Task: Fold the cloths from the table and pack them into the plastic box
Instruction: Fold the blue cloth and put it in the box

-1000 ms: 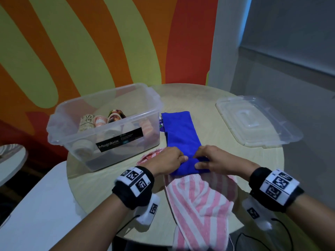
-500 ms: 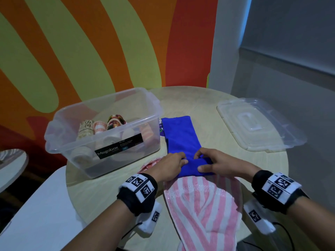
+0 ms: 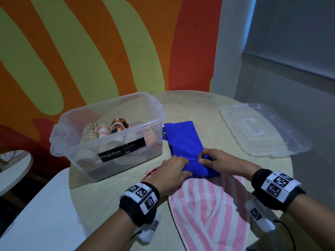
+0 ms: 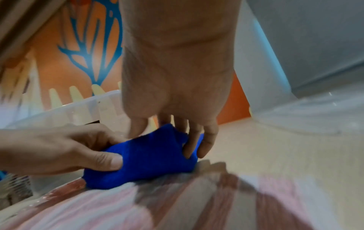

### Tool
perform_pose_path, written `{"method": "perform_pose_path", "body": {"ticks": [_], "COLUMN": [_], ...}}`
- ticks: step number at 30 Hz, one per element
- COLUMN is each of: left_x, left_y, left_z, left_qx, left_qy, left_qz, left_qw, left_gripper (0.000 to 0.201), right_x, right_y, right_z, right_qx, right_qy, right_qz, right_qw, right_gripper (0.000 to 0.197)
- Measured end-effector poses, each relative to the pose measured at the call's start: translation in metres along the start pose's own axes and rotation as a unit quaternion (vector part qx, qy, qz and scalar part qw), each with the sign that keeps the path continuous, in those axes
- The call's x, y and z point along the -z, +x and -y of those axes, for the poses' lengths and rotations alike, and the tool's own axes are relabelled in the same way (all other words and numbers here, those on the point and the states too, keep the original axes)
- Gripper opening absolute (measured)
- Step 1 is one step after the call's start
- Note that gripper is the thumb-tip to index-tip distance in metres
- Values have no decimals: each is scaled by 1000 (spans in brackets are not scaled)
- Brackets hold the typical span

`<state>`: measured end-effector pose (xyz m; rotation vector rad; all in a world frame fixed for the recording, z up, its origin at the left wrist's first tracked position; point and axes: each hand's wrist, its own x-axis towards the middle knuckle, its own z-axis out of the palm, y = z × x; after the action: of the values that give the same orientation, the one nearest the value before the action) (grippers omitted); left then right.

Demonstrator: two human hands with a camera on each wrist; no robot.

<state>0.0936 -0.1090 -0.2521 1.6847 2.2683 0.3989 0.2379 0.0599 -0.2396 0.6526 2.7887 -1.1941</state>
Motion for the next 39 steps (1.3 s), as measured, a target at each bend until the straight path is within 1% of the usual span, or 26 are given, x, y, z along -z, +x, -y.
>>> {"method": "perform_pose_path", "body": {"ticks": [3,4,6,8,9,10,12,14,16,18,20,21,22,24,25,26,28,29,30,31,32,33,35,36,38,39], "left_x": [4,6,7,6,6,6,8,7,5,0,-4,-5,-5,-4,-3,-2,0,1,3,3,3,3,0,-1,-3,-3], "left_y": [6,7,10,15,18,19,19,23,28,36,44,47,49,52,53,52,49,47,44,42,41,41,48,54,65,68], "left_z": [10,11,11,7,4,1,-4,-3,0,4,6,6,6,5,3,1,-4,-6,-7,-8,-8,-8,-5,-3,2,3], "left_qx": [15,16,29,51,56,56,39,17,26,51,76,87,94,102,103,98,71,54,40,34,35,40,52,61,78,84], "left_qy": [-115,-135,-143,-115,-85,-53,-11,0,-4,16,30,29,29,37,45,57,76,65,45,26,16,14,3,-6,-26,-37], "left_qz": [12,17,11,-14,-28,-41,-52,-43,-35,-36,-33,-29,-22,-21,-26,-38,-81,-97,-95,-80,-59,-45,-47,-51,-52,-54], "left_qw": [993,991,989,992,994,996,998,999,999,998,996,995,995,994,993,993,991,992,994,996,998,998,998,997,995,994], "left_gripper": [33,29,25,25,25,27,33,35,27,26,27,27,27,23,20,17,15,18,26,35,39,37,26,25,27,28], "right_x": [12,12,11,12,12,14,16,17,15,13,12,13,14,15,14,13,14,17,21,26,32,36,41,42,39,36], "right_y": [-8,-9,-6,1,5,8,16,22,28,34,36,35,32,29,30,32,40,44,47,51,54,55,60,60,57,55], "right_z": [9,9,2,-5,-8,-9,-11,-13,-11,-6,-2,-1,2,4,2,1,-1,-2,-3,-5,-5,-4,-3,-2,-1,-1], "right_qx": [27,38,54,47,38,28,9,-17,-37,-41,-10,14,39,78,87,93,92,84,75,62,48,31,16,20,34,42], "right_qy": [-54,-80,-100,-46,-20,-10,-24,-22,-9,-45,-123,-140,-150,-187,-211,-220,-188,-167,-154,-144,-131,-116,-104,-109,-109,-113], "right_qz": [42,55,53,34,37,48,73,75,65,58,31,13,10,32,40,42,35,42,56,72,88,101,100,88,54,48], "right_qw": [997,995,992,997,998,998,997,997,997,996,992,990,988,979,973,970,977,981,984,985,986,988,989,990,992,992], "right_gripper": [43,43,32,17,11,8,21,34,38,41,38,33,34,45,43,37,11,8,15,20,25,29,32,30,18,25]}}
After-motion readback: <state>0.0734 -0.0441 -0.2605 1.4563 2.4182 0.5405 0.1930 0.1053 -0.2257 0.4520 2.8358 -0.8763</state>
